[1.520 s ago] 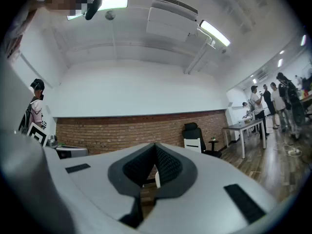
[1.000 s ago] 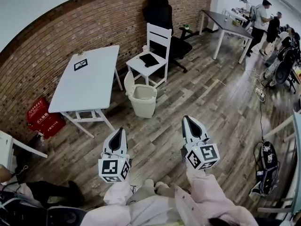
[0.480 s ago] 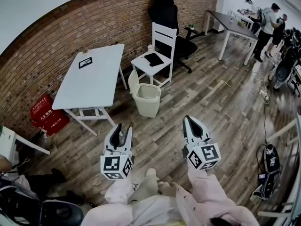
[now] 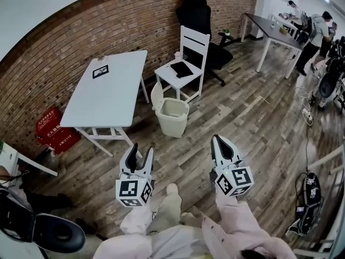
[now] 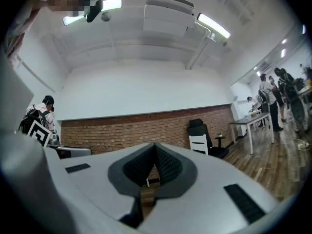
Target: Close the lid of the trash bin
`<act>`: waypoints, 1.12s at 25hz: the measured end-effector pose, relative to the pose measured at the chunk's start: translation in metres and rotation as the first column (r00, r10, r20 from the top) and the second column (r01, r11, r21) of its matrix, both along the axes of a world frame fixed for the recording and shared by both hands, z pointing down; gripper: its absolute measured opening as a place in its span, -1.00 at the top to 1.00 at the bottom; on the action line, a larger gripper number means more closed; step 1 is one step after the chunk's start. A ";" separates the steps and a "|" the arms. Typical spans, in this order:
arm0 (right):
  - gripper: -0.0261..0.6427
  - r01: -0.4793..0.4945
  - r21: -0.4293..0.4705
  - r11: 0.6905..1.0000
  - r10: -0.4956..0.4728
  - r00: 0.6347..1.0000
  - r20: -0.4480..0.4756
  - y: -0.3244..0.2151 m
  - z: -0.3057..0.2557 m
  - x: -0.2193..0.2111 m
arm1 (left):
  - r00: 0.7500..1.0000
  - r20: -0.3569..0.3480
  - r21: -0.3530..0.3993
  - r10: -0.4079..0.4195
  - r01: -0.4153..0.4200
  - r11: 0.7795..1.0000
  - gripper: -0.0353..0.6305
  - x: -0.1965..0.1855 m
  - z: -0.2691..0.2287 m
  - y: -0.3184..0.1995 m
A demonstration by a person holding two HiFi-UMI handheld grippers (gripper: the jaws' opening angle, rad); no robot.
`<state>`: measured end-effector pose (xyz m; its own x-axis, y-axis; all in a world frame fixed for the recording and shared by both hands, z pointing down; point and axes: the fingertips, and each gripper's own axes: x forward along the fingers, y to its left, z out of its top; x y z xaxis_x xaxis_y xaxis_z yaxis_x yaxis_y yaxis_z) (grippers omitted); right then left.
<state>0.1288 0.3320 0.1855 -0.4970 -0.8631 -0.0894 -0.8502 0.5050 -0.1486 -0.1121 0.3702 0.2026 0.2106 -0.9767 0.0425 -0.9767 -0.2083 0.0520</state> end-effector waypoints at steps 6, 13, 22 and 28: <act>0.91 0.006 -0.031 0.999 -0.007 1.000 -0.011 -0.047 0.016 -0.014 | 1.000 -0.010 -0.031 -0.004 0.004 1.000 0.22 -0.013 0.017 -0.048; 0.91 0.020 -0.056 0.998 -0.020 1.000 -0.013 -0.102 0.024 -0.033 | 1.000 -0.016 -0.062 0.009 -0.010 0.998 0.22 -0.028 0.029 -0.108; 0.91 0.009 -0.066 0.998 -0.012 0.999 -0.044 -0.155 0.024 -0.065 | 0.998 -0.050 -0.067 0.037 -0.040 0.997 0.20 -0.054 0.033 -0.170; 0.91 -0.018 -0.075 0.997 0.016 0.999 -0.036 -0.175 0.032 -0.072 | 0.997 -0.054 -0.072 0.062 -0.066 0.995 0.20 -0.060 0.042 -0.193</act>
